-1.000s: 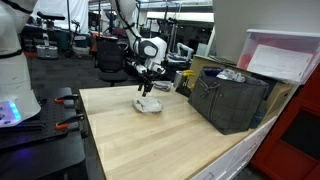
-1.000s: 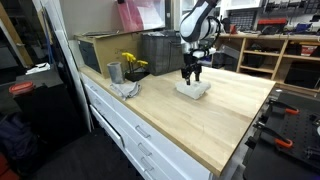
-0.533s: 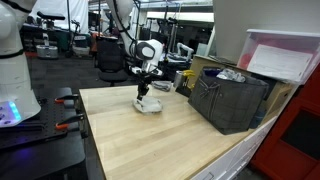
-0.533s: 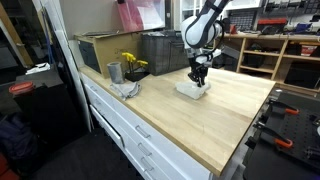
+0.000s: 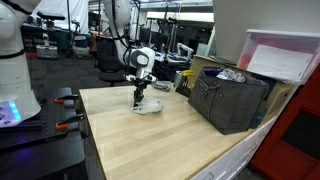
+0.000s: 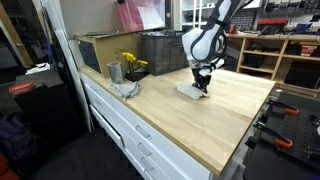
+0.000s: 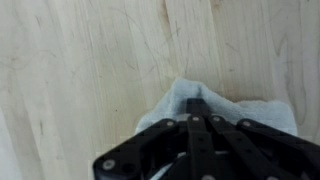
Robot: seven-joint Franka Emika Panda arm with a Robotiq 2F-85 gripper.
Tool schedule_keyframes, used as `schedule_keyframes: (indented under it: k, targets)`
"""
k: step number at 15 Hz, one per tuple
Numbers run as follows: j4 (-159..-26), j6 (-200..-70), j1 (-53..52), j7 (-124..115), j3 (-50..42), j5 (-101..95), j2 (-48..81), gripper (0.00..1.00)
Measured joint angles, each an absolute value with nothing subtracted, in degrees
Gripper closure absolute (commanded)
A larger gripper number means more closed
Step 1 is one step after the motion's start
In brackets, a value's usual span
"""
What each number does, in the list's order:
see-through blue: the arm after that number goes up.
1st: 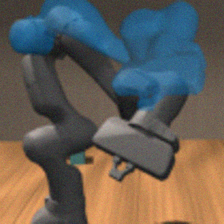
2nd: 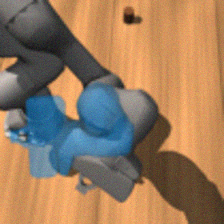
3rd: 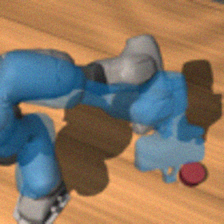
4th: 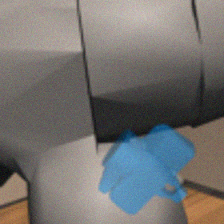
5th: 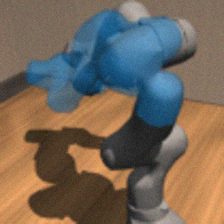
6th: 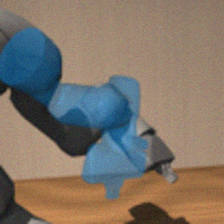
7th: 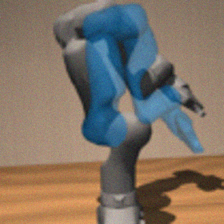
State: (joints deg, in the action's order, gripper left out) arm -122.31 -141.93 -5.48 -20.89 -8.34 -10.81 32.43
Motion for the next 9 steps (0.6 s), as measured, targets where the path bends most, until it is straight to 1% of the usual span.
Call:
schedule_keyframes:
  k: [3,9]
  targets:
    - [-122.3,-145.2,-7.2,-20.9,-9.4,-11.5,34.2,1.0]
    - [-122.4,-145.4,-11.2,-23.7,-12.5,-14.7,32.9,1.0]
